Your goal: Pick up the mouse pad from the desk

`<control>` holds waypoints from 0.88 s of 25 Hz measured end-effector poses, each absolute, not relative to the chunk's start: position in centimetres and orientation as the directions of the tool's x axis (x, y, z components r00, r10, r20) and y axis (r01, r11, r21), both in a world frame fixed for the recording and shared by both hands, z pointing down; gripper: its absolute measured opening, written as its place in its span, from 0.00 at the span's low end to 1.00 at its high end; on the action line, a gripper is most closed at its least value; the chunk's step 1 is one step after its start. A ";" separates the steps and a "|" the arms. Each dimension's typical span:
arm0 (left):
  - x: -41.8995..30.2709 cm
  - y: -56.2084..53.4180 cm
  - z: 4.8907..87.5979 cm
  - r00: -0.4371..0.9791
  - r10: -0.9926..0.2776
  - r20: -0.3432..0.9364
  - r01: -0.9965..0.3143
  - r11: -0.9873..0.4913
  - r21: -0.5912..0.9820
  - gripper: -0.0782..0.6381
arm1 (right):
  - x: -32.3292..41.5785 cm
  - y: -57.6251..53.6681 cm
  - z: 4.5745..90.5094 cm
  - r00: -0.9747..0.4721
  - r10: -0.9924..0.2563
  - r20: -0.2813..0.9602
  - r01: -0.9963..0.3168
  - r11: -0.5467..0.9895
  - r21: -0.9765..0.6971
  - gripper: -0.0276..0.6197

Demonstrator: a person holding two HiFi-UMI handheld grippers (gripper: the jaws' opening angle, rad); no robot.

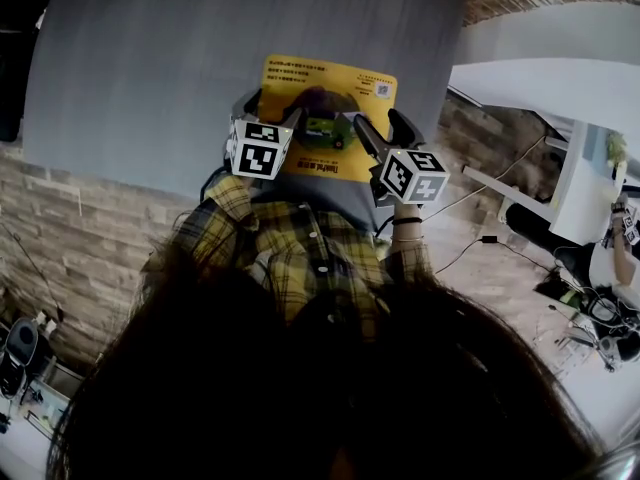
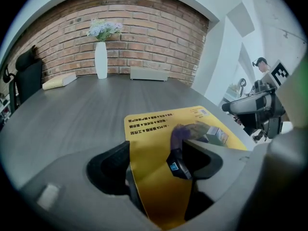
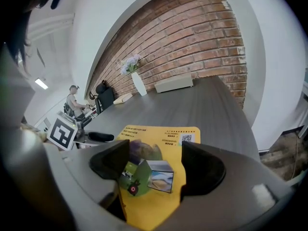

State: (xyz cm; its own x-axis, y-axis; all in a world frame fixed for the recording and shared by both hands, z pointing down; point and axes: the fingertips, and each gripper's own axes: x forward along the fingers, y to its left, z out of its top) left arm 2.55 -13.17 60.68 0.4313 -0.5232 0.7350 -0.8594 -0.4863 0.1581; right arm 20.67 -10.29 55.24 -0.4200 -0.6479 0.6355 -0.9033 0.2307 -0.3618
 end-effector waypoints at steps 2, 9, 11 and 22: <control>2.6 -13.2 61.2 0.423 -0.521 0.741 -0.858 -0.493 0.143 0.60 | 20.7 -10.3 55.4 -0.428 -0.646 0.632 -0.899 0.231 -0.373 0.56; 2.8 -13.0 62.1 0.383 -0.534 0.754 -0.859 -0.506 0.078 0.59 | 21.1 -10.4 55.6 -0.446 -0.649 0.616 -0.887 0.229 -0.401 0.56; 2.8 -13.1 62.0 0.377 -0.531 0.759 -0.859 -0.506 0.072 0.59 | 21.1 -10.5 55.7 -0.452 -0.648 0.613 -0.883 0.227 -0.412 0.56; 2.9 -13.1 62.2 0.370 -0.541 0.755 -0.865 -0.497 0.068 0.60 | 23.1 -10.5 56.8 -0.471 -0.625 0.622 -0.851 0.135 -0.508 0.56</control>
State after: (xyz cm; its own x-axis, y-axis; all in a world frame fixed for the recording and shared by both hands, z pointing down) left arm 2.86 -13.06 62.20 0.3703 -0.5413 0.7549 -0.8648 -0.4975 0.0675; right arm 23.11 -10.47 56.84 -0.4707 -0.6252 0.6225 -0.8509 0.1353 -0.5076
